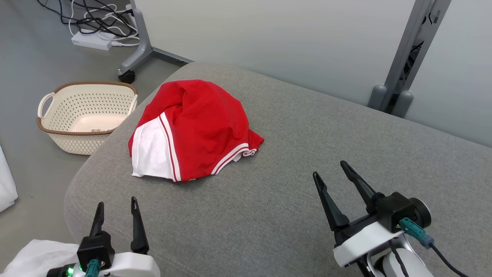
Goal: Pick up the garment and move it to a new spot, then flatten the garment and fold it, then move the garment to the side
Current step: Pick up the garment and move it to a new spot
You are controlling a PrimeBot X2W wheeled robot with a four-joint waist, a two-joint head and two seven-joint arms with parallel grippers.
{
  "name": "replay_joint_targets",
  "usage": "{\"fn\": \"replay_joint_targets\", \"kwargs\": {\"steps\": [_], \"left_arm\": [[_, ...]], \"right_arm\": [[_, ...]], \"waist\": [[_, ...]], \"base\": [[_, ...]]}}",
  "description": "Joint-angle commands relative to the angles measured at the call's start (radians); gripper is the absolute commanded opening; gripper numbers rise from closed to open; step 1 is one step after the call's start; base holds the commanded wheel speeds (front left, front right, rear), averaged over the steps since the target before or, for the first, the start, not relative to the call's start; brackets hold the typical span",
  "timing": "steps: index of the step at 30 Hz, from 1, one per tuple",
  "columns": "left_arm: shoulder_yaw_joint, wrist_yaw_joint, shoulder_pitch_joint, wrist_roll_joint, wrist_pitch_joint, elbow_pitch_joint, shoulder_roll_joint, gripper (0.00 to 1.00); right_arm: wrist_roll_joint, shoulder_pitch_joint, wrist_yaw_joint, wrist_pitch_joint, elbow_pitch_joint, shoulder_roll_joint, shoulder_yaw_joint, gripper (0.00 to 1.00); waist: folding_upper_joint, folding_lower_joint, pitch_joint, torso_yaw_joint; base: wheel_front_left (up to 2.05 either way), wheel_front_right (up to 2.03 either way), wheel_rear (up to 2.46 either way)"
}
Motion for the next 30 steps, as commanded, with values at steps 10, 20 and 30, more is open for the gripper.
{"fn": "replay_joint_targets", "kwargs": {"steps": [10,20,30], "left_arm": [[0.007,-0.010,-0.012,-0.015,-0.005,0.007,0.003,1.00],[0.034,-0.124,-0.098,0.011,-0.005,0.063,0.007,1.00],[0.152,-0.219,-0.407,-0.066,-0.003,0.257,0.051,1.00]], "right_arm": [[0.009,0.020,0.002,-0.003,-0.008,-0.007,-0.032,1.00],[-0.005,0.074,0.002,-0.003,-0.033,0.005,-0.127,1.00],[-0.037,-0.006,0.002,-0.003,-0.082,-0.069,-0.099,1.00]], "waist": [[0.0000,0.0000,-0.016,-0.012],[0.0000,0.0000,0.006,-0.019],[0.0000,0.0000,0.172,-0.097]], "base": [[0.00,0.00,0.00],[0.00,0.00,0.00],[0.00,0.00,0.00]]}}
